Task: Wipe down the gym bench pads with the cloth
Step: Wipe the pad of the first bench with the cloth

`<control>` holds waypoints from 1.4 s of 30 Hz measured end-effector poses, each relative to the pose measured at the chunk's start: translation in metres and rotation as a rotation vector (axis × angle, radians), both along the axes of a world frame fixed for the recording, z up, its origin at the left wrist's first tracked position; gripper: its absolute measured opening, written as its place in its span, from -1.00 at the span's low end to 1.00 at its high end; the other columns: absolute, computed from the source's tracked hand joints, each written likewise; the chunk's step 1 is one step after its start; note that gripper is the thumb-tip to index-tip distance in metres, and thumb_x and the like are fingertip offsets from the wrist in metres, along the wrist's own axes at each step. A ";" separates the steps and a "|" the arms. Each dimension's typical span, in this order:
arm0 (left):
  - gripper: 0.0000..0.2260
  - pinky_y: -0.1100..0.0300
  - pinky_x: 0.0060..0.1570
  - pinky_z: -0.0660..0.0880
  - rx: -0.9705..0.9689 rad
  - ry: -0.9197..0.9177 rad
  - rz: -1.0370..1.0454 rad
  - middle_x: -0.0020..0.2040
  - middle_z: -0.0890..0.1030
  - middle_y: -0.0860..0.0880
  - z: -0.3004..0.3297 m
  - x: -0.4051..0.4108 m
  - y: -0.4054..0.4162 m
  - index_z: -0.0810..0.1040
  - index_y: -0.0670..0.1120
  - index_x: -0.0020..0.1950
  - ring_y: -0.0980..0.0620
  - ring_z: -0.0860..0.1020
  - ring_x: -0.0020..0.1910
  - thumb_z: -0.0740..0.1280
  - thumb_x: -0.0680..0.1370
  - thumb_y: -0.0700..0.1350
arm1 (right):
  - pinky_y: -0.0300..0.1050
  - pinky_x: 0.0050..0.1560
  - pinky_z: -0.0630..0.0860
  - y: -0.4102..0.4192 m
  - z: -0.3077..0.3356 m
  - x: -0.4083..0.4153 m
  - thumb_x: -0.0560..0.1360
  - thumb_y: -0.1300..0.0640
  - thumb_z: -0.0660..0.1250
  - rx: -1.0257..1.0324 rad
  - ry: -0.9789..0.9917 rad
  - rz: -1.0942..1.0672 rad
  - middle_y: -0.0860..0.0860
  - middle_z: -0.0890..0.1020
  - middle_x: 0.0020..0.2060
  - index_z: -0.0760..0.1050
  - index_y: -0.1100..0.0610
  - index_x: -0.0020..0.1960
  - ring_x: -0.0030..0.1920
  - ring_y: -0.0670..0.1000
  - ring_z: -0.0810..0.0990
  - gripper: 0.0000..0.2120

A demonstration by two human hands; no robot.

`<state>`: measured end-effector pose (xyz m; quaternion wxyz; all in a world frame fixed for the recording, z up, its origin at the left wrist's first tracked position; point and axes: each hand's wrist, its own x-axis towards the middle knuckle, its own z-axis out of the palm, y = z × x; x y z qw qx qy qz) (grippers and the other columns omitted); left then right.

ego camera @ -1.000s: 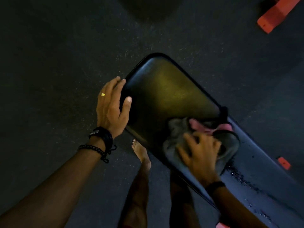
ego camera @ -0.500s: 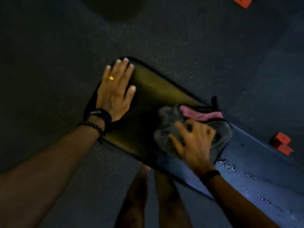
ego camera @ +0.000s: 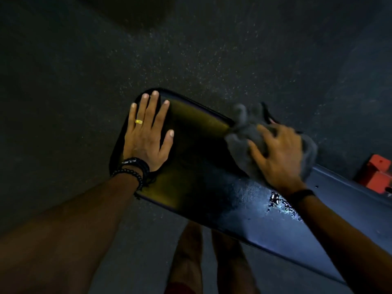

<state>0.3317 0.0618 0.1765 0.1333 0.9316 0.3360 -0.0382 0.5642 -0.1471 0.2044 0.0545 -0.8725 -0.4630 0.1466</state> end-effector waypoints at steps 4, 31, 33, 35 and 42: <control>-0.41 -0.18 0.53 -0.06 -0.005 -0.004 0.007 0.60 0.05 -0.18 -0.001 0.001 0.001 0.10 -0.13 0.59 -0.16 -0.02 0.59 0.09 0.60 0.06 | 0.08 -0.02 0.36 0.014 -0.005 0.010 0.56 -0.19 0.15 0.006 0.024 -0.186 0.21 0.54 -0.06 0.57 0.16 0.12 -0.05 0.24 0.50 -0.54; -0.42 -0.22 0.51 0.00 0.042 -0.038 -0.003 0.58 0.11 -0.22 -0.002 0.003 0.001 0.17 -0.23 0.55 -0.20 0.04 0.57 0.06 0.60 0.06 | -0.02 -0.19 0.24 -0.080 -0.004 -0.113 0.44 -0.10 0.24 0.091 0.006 0.104 0.07 0.43 -0.03 0.39 0.03 0.20 -0.20 0.16 0.53 -0.62; -0.41 -0.21 0.51 -0.01 0.049 -0.037 -0.002 0.58 0.12 -0.22 -0.002 0.003 0.001 0.17 -0.24 0.54 -0.21 0.04 0.57 0.07 0.60 0.06 | 0.01 -0.16 0.34 -0.107 0.000 -0.083 0.48 -0.11 0.21 0.049 -0.007 -0.082 0.16 0.51 -0.04 0.40 0.05 0.17 -0.17 0.22 0.57 -0.65; -0.41 -0.20 0.52 -0.02 0.067 -0.034 -0.007 0.58 0.11 -0.23 -0.002 0.002 0.001 0.17 -0.24 0.54 -0.21 0.04 0.57 0.06 0.60 0.06 | 0.12 -0.03 0.39 -0.085 -0.001 -0.049 0.54 -0.13 0.19 0.036 -0.047 -0.450 0.24 0.52 0.00 0.44 0.10 0.17 -0.02 0.25 0.50 -0.64; -0.41 -0.21 0.51 -0.03 0.064 -0.017 0.001 0.58 0.10 -0.21 -0.004 0.001 -0.004 0.15 -0.23 0.55 -0.19 0.00 0.58 0.02 0.61 0.08 | 0.02 -0.15 0.21 0.014 -0.014 -0.122 0.52 -0.08 0.27 0.080 -0.103 -0.510 0.15 0.50 -0.11 0.44 0.10 0.24 -0.10 0.15 0.41 -0.63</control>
